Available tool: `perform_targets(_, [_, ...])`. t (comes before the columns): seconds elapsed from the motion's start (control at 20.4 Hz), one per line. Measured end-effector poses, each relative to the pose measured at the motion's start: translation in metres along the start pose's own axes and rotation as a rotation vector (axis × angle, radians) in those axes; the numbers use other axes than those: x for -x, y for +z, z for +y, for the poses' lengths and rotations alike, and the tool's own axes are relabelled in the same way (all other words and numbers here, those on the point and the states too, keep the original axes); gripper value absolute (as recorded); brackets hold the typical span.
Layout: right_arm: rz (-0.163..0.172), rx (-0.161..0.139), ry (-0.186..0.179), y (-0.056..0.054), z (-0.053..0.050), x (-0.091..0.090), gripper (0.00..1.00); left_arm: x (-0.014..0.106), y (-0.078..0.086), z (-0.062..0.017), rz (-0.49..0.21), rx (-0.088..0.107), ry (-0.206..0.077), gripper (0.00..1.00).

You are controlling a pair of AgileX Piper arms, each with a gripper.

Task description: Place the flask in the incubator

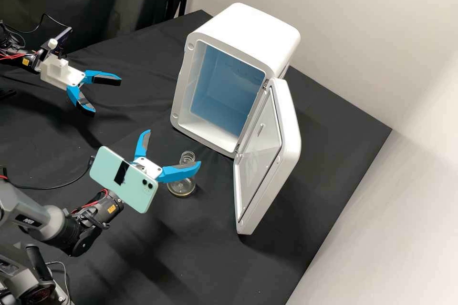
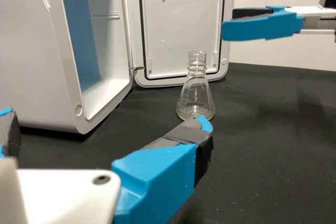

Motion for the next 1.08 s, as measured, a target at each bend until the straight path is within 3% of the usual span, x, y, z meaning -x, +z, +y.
perform_targets(0.24, [0.001,0.007,0.003,0.001,0.002,0.002,1.0,0.0,0.0,0.0,0.0,0.0,0.0,1.0])
perform_targets(0.39, [-0.01,-0.005,-0.022,0.004,-0.002,0.0,1.0,0.0,0.0,0.0,0.0,0.0,0.0,1.0])
perform_targets(0.83, [-0.157,-0.096,-0.191,0.032,-0.035,-0.01,1.0,0.0,0.0,0.0,0.0,0.0,0.0,1.0])
perform_targets(0.98, [-0.21,-0.122,-0.221,0.04,-0.044,-0.013,1.0,0.0,0.0,0.0,0.0,0.0,0.0,1.0])
perform_targets(1.08, [-0.225,-0.127,-0.222,0.043,-0.045,-0.015,1.0,0.0,0.0,0.0,0.0,0.0,0.0,1.0])
